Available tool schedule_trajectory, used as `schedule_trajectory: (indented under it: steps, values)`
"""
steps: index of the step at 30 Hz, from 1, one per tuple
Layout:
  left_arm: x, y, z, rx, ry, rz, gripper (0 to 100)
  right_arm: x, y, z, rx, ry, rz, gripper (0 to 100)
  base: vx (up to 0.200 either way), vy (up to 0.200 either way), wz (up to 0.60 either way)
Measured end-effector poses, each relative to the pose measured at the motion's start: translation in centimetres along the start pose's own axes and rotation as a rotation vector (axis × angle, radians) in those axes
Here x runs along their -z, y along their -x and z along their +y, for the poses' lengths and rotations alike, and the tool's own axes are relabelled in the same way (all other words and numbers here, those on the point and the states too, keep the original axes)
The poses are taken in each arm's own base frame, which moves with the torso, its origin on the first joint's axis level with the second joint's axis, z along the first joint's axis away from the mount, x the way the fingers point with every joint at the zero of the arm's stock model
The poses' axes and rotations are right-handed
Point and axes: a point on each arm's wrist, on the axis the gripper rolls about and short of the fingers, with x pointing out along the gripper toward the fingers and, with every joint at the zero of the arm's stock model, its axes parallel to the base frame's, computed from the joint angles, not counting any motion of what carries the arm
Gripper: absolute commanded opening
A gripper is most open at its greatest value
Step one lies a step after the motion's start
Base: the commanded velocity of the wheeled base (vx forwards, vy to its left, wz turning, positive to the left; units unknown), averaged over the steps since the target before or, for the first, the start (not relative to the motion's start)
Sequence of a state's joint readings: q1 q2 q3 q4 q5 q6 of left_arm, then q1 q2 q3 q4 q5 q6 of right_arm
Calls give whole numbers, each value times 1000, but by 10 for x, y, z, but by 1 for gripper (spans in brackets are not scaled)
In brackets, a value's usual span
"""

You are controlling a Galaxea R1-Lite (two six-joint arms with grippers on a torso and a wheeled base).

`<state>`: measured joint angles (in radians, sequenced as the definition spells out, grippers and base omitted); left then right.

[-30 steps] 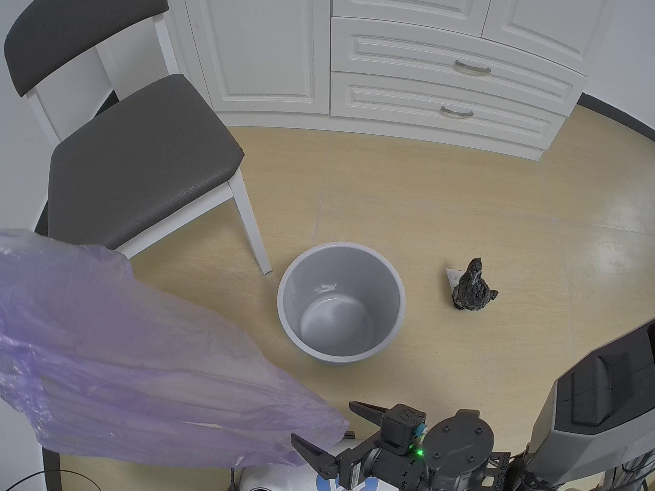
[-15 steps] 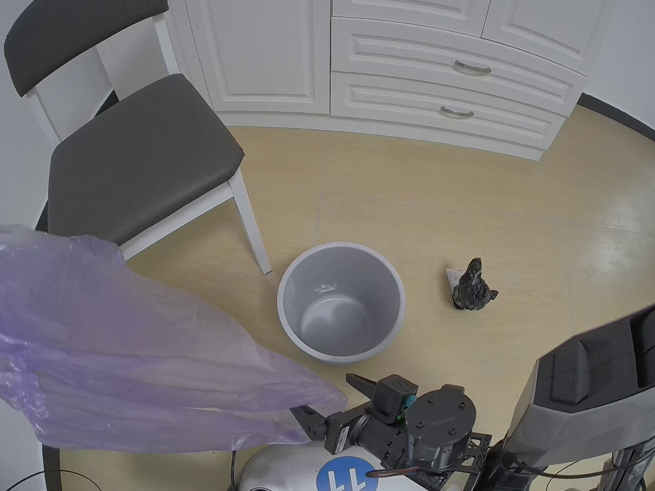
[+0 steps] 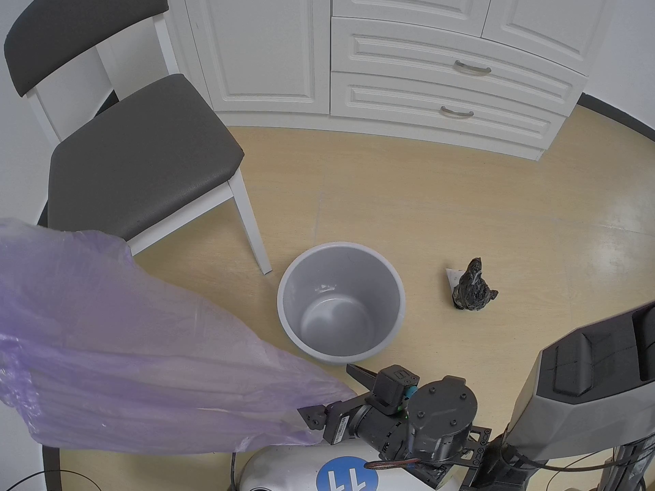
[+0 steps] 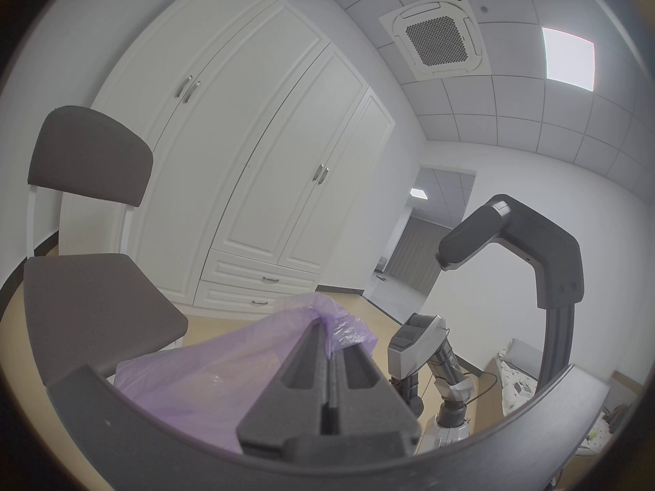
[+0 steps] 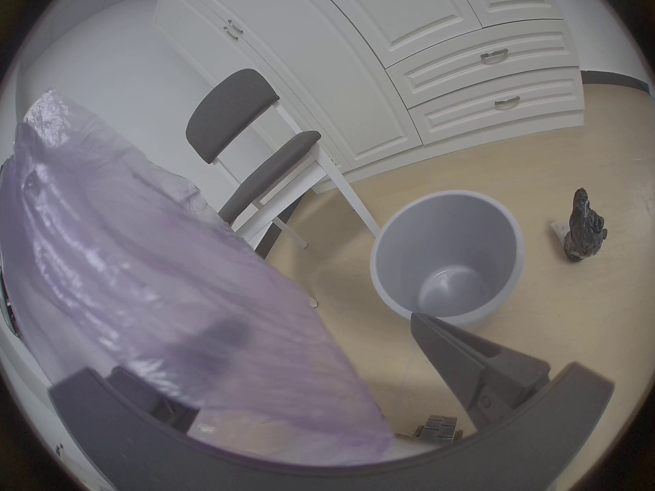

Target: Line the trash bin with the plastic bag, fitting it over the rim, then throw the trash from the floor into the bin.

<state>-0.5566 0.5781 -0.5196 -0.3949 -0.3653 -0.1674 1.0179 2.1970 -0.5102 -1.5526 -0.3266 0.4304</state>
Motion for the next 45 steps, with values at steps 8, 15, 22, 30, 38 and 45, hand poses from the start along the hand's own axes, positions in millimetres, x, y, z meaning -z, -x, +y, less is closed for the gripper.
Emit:
schedule_trajectory:
  steps: [8,15,22,30,38,45]
  values:
    - [0,0,0,1,-1,-4,0,3,0,-2,6,4,9,100,0,0,0]
    - [0,0,0,1,0,-2,0,2,0,-1,5,4,8,0,0,0,0]
    - [2,-1,0,0,2,4,0,-6,4,0,0,5,-13,0,0,0,0]
    - [3,-2,1,-1,8,17,0,-23,12,-7,23,114,-45,0,0,0,0]
    - [9,-7,4,-9,21,50,0,-52,26,-14,64,142,-64,0,0,0,0]
    - [17,-16,9,-19,39,100,0,-80,52,-17,120,172,15,0,0,0,0]
